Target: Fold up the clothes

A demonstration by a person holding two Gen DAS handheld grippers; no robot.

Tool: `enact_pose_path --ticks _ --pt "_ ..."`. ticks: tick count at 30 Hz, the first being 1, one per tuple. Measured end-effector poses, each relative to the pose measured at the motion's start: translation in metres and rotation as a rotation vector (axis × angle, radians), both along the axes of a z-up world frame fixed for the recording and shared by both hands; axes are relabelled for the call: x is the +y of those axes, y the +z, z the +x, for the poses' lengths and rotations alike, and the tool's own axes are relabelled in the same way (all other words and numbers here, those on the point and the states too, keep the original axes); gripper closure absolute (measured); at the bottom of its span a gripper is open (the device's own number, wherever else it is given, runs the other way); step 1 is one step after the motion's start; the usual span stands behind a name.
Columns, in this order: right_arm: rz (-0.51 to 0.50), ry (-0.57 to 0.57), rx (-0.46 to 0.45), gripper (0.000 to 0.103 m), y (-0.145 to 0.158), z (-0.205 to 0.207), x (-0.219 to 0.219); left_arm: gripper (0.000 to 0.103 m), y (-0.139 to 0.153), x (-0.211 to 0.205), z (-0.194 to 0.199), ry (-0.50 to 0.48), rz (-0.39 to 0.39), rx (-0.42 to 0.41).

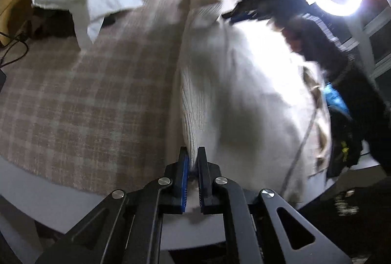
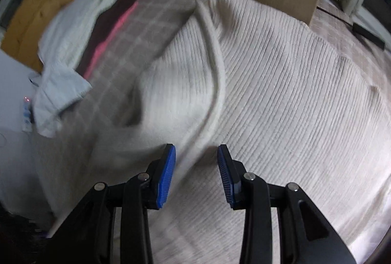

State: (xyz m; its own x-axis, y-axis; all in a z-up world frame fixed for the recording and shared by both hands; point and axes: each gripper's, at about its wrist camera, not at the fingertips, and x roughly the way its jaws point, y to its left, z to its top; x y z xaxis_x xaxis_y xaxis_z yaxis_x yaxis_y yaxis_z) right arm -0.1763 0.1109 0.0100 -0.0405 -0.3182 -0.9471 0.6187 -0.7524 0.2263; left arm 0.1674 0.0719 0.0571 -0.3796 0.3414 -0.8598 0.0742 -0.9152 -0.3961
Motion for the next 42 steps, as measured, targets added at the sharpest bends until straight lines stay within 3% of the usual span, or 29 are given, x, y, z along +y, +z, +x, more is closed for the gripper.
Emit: enact_pose_path --ticks 3,5,7,10,12,15,18,25,30,35,42 --pt "0.032 0.020 0.108 0.068 0.022 0.005 -0.001 0.097 0.003 0.012 0.009 -0.019 0.139 0.014" --pt "-0.001 0.054 0.192 0.068 0.047 0.010 -0.006 0.097 -0.019 0.026 0.012 -0.042 0.196 -0.046" --pt "-0.025 0.108 0.239 0.068 0.066 0.015 -0.018 0.097 -0.042 0.030 0.012 -0.035 0.154 -0.110" --pt "0.007 0.252 0.228 0.068 0.063 0.028 -0.054 0.096 -0.067 0.020 0.006 0.016 0.140 -0.168" --pt "0.068 0.360 0.260 0.068 0.053 0.040 -0.077 0.095 -0.070 0.013 0.002 0.039 0.136 -0.173" --pt "0.150 0.502 0.309 0.068 0.037 0.055 -0.106 0.081 -0.061 0.007 0.001 0.035 0.109 -0.138" --pt "0.204 0.583 0.281 0.068 0.028 0.061 -0.116 0.080 -0.056 0.004 -0.002 0.032 0.074 -0.114" --pt "0.293 0.638 0.225 0.068 0.015 0.052 -0.101 0.080 -0.078 0.010 -0.017 -0.011 0.039 -0.156" --pt "0.299 0.632 0.221 0.068 0.011 0.043 -0.086 0.080 -0.080 0.005 -0.019 -0.011 0.076 -0.154" --pt "0.319 0.730 0.277 0.068 0.004 0.062 -0.091 0.080 -0.080 -0.005 -0.019 -0.012 0.106 -0.160" --pt "0.318 0.771 0.331 0.068 0.010 0.065 -0.094 0.080 -0.080 -0.007 -0.019 -0.016 0.121 -0.161"
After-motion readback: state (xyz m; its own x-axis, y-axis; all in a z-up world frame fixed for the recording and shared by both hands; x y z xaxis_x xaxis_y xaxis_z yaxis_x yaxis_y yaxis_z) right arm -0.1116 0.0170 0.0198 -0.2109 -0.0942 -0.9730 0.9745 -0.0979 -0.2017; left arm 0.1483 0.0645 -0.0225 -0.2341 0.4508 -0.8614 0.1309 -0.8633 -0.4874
